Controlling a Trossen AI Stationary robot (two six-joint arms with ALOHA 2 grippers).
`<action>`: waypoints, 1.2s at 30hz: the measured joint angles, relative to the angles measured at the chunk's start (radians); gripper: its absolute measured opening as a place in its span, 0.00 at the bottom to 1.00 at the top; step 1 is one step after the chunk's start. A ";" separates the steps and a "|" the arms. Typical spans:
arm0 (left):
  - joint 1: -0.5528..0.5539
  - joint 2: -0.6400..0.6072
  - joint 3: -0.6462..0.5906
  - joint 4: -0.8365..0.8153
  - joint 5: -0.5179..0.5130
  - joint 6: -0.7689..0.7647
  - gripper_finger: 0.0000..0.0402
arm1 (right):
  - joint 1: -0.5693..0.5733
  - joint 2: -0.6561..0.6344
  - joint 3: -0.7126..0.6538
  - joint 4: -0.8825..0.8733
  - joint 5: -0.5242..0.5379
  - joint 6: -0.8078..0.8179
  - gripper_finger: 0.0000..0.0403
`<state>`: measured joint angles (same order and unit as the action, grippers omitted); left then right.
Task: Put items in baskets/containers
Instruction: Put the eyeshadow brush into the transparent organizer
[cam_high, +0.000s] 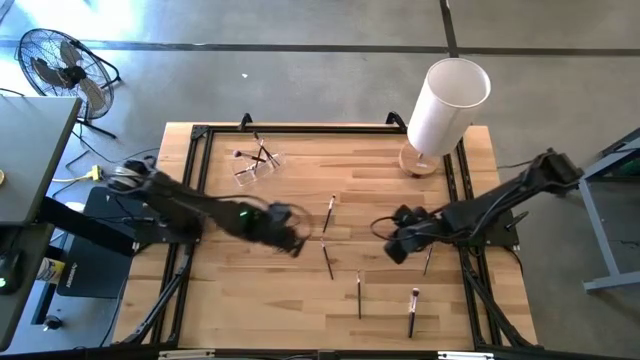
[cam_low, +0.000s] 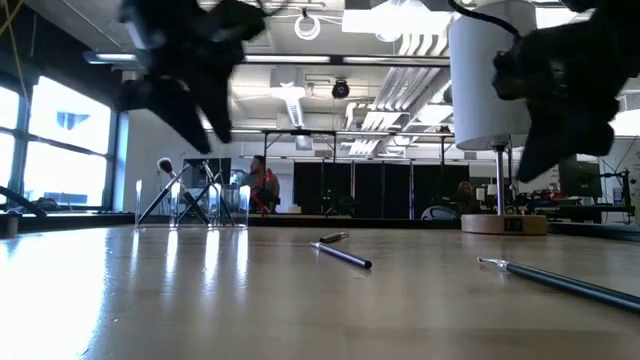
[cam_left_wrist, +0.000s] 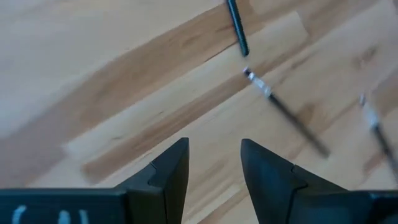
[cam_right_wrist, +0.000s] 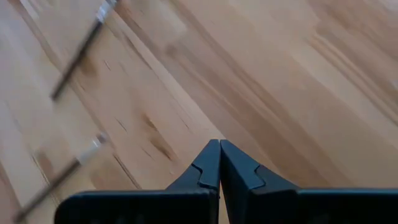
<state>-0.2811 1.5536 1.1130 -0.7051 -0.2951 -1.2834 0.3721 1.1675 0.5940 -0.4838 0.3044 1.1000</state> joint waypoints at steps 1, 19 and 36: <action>0.026 0.037 0.037 0.000 0.029 -0.017 0.36 | 0.002 -0.028 -0.022 -0.017 -0.016 -0.001 0.00; 0.189 0.492 0.406 -0.001 0.271 -0.310 0.36 | 0.002 -0.345 -0.146 -0.199 -0.064 -0.246 0.00; 0.188 0.542 0.410 -0.008 0.207 -0.410 0.36 | 0.002 -0.358 -0.146 -0.201 -0.064 -0.324 0.00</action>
<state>-0.0927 2.0954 1.5229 -0.7134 -0.0877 -1.6936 0.3740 0.8097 0.4483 -0.6846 0.2401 0.7761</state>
